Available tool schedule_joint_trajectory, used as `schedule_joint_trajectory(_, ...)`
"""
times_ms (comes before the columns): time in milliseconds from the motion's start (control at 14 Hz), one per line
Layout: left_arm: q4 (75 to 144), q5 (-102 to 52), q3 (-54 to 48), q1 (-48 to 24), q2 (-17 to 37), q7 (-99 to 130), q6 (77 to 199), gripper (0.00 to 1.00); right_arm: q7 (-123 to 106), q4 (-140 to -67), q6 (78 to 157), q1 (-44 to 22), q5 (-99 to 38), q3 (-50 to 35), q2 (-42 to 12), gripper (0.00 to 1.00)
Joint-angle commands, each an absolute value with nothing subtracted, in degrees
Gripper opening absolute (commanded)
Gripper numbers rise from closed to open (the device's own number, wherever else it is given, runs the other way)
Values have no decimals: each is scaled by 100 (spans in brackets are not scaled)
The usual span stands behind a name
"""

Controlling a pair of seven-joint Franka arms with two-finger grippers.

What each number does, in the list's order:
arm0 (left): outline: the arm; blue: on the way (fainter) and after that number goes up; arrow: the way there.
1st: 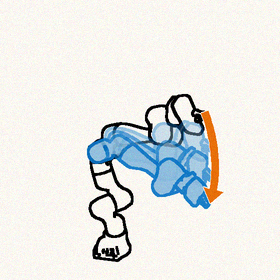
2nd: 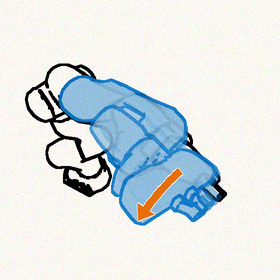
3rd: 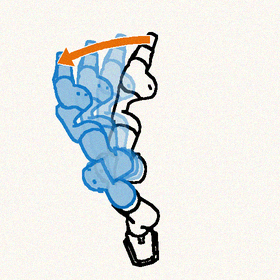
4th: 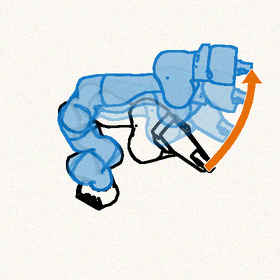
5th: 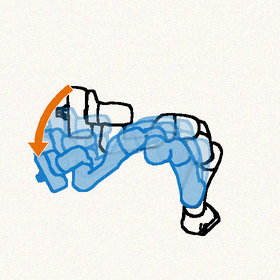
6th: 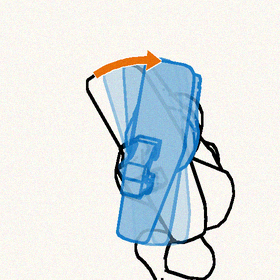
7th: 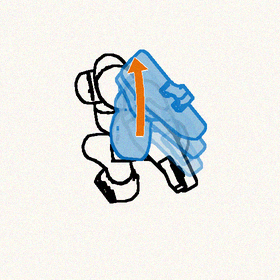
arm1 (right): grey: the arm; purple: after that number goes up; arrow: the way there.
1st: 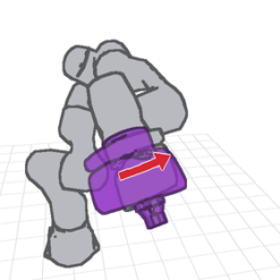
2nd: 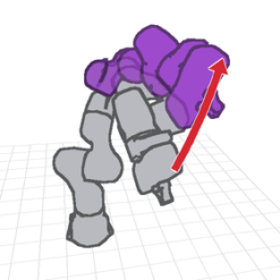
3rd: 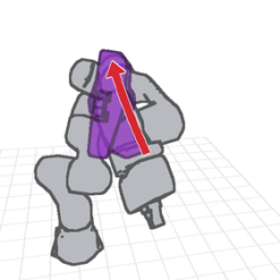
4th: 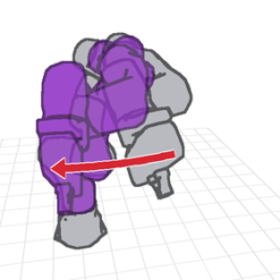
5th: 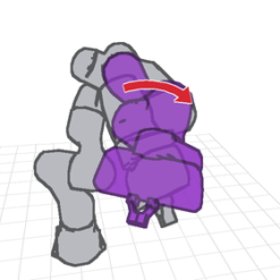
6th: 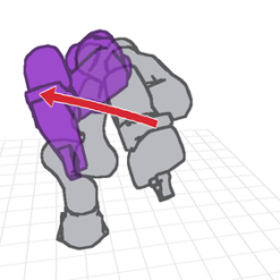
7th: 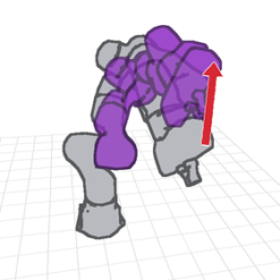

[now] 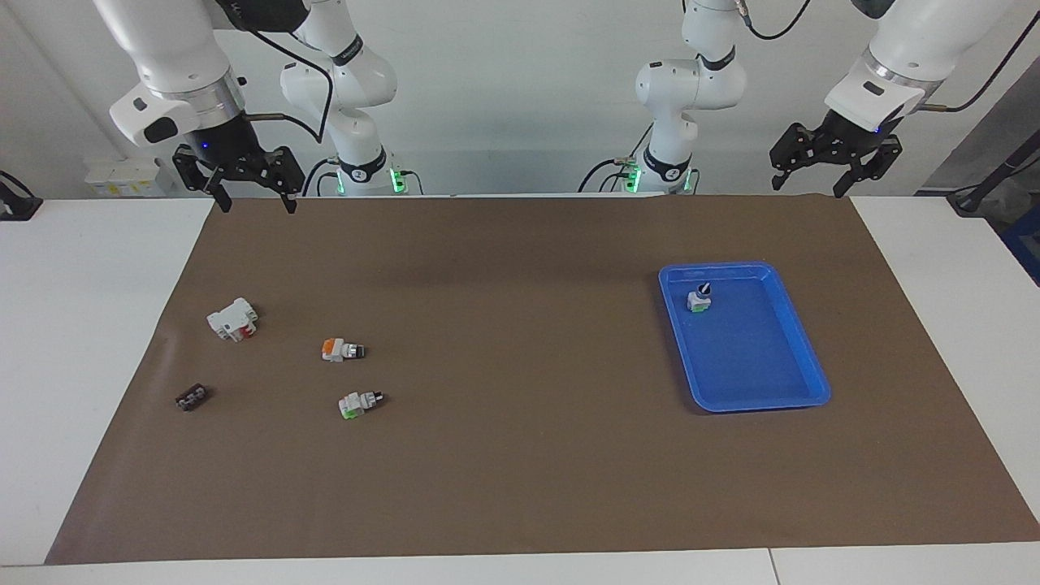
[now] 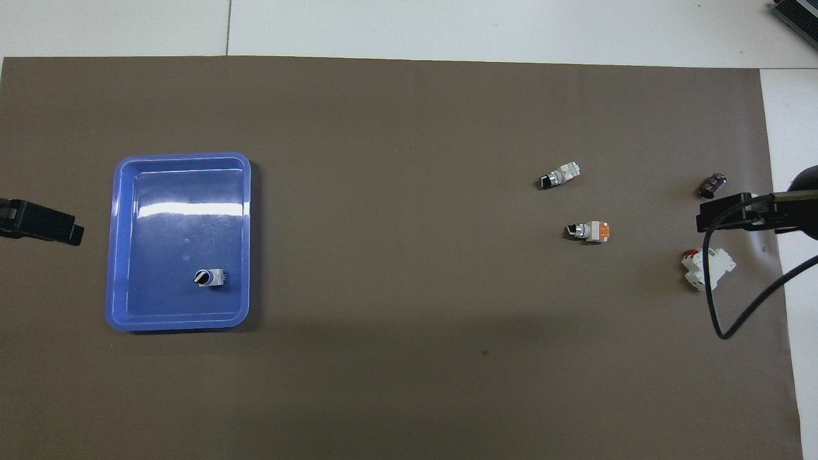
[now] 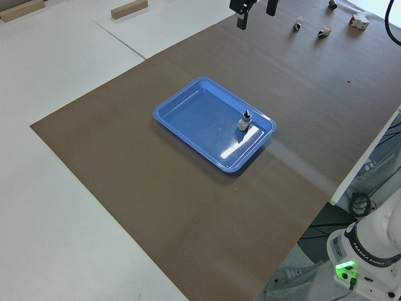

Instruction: Turn and place switch with both arms

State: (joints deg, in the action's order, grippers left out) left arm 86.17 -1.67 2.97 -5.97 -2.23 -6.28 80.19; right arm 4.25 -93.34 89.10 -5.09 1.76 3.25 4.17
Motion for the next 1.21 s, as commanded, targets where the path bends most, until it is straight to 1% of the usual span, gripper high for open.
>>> schedule_joint_trajectory(0, 8798, -35, 325, -642, -360, -334, 8060, 100, 703, -9378, 8886, -518, 176, 308, 501, 100)
schedule_joint_trajectory(357, 8780, -18, 158, -387, -343, -360, 8139, 100, 853, -9378, 8895, -466, -62, 316, 501, 100)
schedule_joint_trajectory(571, 8771, -26, -175, -80, -352, -360, 8130, 100, 844, -9378, 8895, -466, -62, 316, 501, 100)
schedule_joint_trajectory(1143, 8780, -26, -176, -79, -352, -343, 8112, 100, 809, -9387, 8895, -457, -62, 325, 510, 100)
